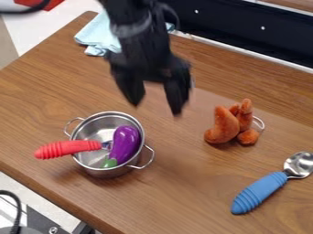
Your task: Moved the cooking pot to the top side of the table
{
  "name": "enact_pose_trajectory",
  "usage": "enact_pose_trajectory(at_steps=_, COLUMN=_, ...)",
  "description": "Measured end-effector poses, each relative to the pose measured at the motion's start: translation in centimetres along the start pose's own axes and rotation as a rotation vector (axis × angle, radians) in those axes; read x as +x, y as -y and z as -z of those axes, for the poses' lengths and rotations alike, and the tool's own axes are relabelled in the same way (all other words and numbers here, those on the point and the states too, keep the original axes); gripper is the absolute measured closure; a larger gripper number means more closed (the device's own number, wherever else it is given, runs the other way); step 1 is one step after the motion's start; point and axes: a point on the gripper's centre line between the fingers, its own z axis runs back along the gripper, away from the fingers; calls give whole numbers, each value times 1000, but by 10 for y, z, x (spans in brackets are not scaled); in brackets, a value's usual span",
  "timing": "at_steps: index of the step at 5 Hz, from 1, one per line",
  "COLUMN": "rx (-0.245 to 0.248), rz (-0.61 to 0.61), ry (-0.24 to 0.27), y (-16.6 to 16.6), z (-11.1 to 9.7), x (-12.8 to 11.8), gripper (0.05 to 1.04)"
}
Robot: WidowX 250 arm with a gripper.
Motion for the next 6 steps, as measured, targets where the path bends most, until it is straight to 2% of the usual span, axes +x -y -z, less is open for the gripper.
enact_pose_trajectory(at_steps=1, rx=59, rz=-248, ry=71, y=-4, z=-3, x=-8, gripper=88)
enact_pose_trajectory(at_steps=2, rx=39, rz=-491, ry=30, y=-44, z=29, x=18, gripper=88)
enact_pose_trajectory(at_steps=3, rx=106, rz=-763, ry=40, y=-63, z=36, x=25, gripper=88)
enact_pose_trajectory(at_steps=4, rx=177, rz=-735, ry=29, y=-61, z=44, x=13, gripper=88)
enact_pose_trajectory(at_steps=5, rx=205, rz=-834, ry=106, y=-64, z=50, x=5, gripper=88)
enact_pose_trajectory(at_steps=6, rx=245, rz=-923, ry=155, y=-73, z=50, x=13, gripper=88)
